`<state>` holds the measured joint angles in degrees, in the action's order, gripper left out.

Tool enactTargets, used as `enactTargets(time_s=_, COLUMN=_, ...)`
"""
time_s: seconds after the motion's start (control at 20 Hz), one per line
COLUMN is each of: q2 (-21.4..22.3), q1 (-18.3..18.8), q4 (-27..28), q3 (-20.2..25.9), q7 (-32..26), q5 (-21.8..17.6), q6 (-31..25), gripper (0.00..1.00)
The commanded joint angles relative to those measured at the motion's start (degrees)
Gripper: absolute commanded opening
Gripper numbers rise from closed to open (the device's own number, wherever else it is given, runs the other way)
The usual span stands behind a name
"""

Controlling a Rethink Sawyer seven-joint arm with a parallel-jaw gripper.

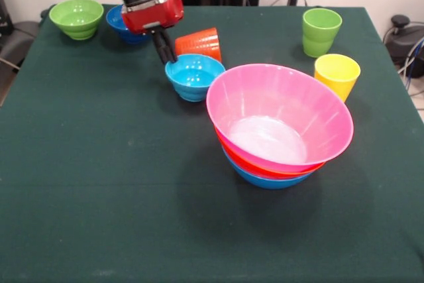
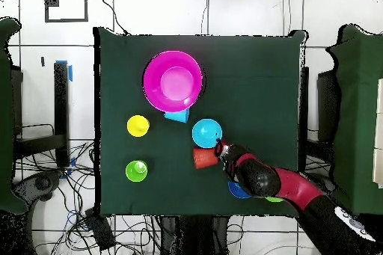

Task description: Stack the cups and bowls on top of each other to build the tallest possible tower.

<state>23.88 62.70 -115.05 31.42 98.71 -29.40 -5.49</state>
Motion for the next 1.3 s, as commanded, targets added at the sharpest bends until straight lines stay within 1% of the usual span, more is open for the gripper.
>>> enactTargets(time_s=0.05, q2=15.4, q1=-14.4, q4=-2.0, q3=-10.2, q7=10.0, q5=1.9, q6=-5.7, gripper=0.00)
enactTargets(time_s=0.1, q2=17.2, q1=-15.2, q4=-2.7, q3=-10.7, q7=9.9, q5=2.8, q6=-7.3, gripper=0.00)
enactTargets(time_s=0.2, q2=19.3, q1=-14.9, q4=-3.6, q3=-10.1, q7=9.0, q5=4.4, q6=-9.6, gripper=0.00)
enactTargets(time_s=0.4, q2=20.8, q1=-12.6, q4=-4.7, q3=-7.8, q7=6.4, q5=6.8, q6=-12.7, gripper=0.00)
enactTargets(time_s=0.55, q2=20.7, q1=-11.8, q4=-5.1, q3=-7.3, q7=5.5, q5=7.3, q6=-12.9, gripper=0.00)
enactTargets(time_s=1.05, q2=21.6, q1=-12.9, q4=-5.4, q3=-7.9, q7=5.5, q5=8.2, q6=-13.5, gripper=0.00)
enactTargets(time_s=1.3, q2=23.7, q1=-14.2, q4=-5.8, q3=-8.7, q7=6.1, q5=9.2, q6=-14.8, gripper=0.00)
